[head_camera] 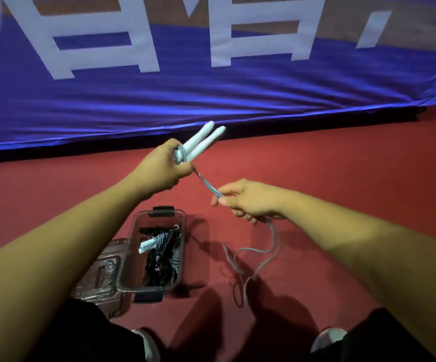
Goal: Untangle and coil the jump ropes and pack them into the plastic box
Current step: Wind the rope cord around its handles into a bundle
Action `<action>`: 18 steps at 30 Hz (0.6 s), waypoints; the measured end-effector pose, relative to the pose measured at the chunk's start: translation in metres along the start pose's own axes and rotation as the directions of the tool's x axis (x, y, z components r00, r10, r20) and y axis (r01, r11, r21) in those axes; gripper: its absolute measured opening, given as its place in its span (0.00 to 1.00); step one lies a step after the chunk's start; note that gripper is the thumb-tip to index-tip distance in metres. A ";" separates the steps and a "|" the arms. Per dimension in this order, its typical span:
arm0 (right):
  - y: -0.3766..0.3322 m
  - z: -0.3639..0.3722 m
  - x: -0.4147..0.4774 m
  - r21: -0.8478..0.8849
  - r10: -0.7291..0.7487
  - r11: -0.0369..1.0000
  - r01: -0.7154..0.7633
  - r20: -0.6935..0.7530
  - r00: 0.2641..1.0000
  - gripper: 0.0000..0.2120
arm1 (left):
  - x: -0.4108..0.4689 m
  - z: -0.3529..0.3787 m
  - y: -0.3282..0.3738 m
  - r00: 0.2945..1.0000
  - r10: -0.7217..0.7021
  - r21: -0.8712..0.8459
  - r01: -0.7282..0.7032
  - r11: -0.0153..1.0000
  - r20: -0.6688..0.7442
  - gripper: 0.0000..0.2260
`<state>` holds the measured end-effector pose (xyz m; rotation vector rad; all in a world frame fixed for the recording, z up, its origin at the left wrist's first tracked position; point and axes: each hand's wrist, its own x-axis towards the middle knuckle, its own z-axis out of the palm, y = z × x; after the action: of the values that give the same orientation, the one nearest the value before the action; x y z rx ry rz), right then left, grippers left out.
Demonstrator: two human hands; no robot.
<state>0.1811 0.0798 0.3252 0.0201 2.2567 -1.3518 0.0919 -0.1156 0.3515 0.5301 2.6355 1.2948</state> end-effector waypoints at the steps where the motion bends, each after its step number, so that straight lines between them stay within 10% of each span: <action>1: -0.004 0.001 -0.003 -0.046 -0.004 0.999 0.004 0.005 1.000 0.11 | 0.003 -0.006 -0.006 1.000 0.016 0.169 -0.013 0.985 -0.020 0.12; 9: -0.044 0.003 -0.012 -0.513 -0.259 0.833 0.209 -0.028 0.965 0.10 | 0.002 0.005 -0.016 0.984 -0.116 0.692 -0.011 0.722 0.136 0.11; 18: -0.041 -0.040 -0.023 -0.455 -0.362 0.866 0.207 -0.285 0.887 0.08 | -0.023 0.042 0.010 0.840 0.012 0.484 -0.324 0.813 0.542 0.17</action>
<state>0.1738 0.0973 0.3840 -0.2478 2.9251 -1.0370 0.1274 -0.0879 0.3336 1.0576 2.4769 0.2720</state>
